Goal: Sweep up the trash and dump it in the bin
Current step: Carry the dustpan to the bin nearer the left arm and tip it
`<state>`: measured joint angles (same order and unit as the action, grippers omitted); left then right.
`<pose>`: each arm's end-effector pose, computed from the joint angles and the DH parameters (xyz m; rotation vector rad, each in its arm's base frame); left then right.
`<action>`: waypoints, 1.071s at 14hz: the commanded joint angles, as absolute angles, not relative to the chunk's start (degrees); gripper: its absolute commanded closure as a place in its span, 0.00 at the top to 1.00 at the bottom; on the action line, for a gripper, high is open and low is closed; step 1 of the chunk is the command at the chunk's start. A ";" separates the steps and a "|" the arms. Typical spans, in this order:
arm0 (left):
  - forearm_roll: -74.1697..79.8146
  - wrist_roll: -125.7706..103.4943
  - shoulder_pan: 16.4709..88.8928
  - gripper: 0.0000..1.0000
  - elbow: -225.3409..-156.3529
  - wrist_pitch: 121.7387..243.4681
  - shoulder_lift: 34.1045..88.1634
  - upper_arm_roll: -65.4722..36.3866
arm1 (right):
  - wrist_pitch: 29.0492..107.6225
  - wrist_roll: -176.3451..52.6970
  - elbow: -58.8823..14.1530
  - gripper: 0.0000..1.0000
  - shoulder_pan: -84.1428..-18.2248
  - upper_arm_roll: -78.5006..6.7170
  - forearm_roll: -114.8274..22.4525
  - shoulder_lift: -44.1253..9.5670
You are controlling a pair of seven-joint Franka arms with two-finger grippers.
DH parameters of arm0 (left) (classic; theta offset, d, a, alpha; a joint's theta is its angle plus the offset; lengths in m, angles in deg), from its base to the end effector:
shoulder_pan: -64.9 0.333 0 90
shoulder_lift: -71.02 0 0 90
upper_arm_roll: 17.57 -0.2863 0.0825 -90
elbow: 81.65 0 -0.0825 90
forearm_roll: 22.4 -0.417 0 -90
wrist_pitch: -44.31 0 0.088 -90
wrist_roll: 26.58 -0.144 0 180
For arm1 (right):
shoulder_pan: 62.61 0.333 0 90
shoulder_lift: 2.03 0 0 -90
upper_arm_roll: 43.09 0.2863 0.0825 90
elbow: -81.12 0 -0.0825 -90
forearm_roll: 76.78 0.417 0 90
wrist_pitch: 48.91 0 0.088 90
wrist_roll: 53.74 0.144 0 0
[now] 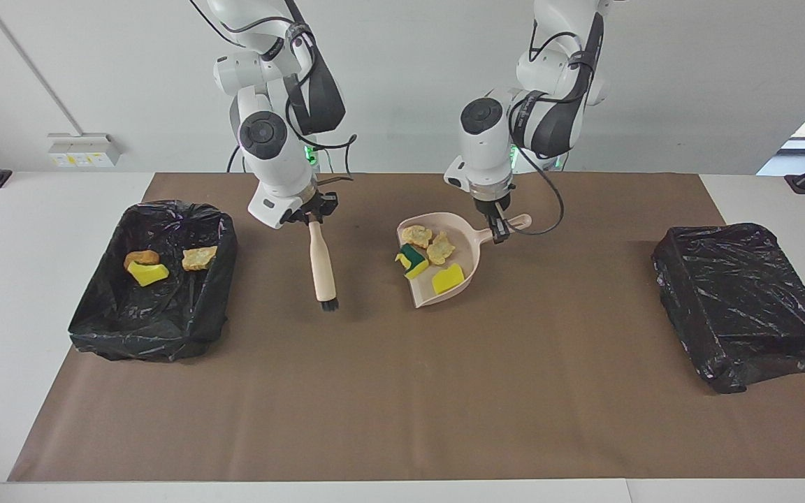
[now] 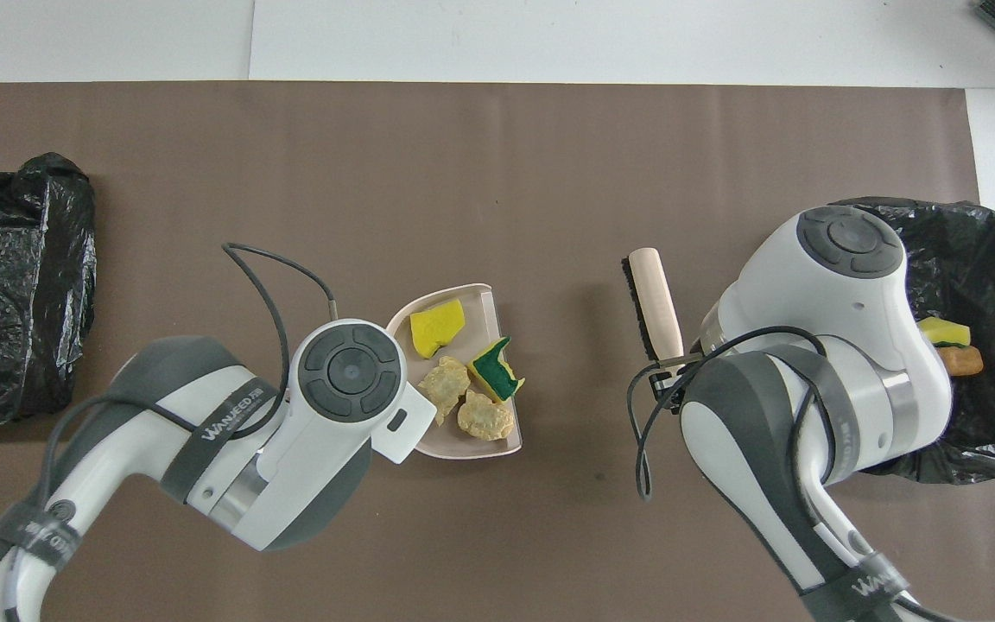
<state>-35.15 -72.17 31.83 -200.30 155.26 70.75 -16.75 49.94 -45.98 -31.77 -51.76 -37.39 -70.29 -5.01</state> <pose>0.4752 -0.2918 0.3369 -2.1739 1.9880 0.2344 0.5239 0.1707 0.3444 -3.0496 -0.1830 0.4835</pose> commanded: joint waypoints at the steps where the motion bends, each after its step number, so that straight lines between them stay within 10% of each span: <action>1: -35.32 -80.60 36.40 0.00 -201.97 151.11 78.73 -16.51 | 49.70 -38.64 -32.08 0.00 -51.36 -36.24 -69.92 -4.14; 15: -19.77 -123.07 68.67 0.00 -188.70 143.69 81.92 -23.10 | 62.25 -17.98 -37.87 0.00 -29.22 -35.97 -61.32 -5.01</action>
<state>-22.33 -119.88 66.72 -189.76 141.44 82.20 -21.59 58.41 -20.18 -35.29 -30.94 -35.82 -63.29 -5.44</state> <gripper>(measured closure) 0.687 0.740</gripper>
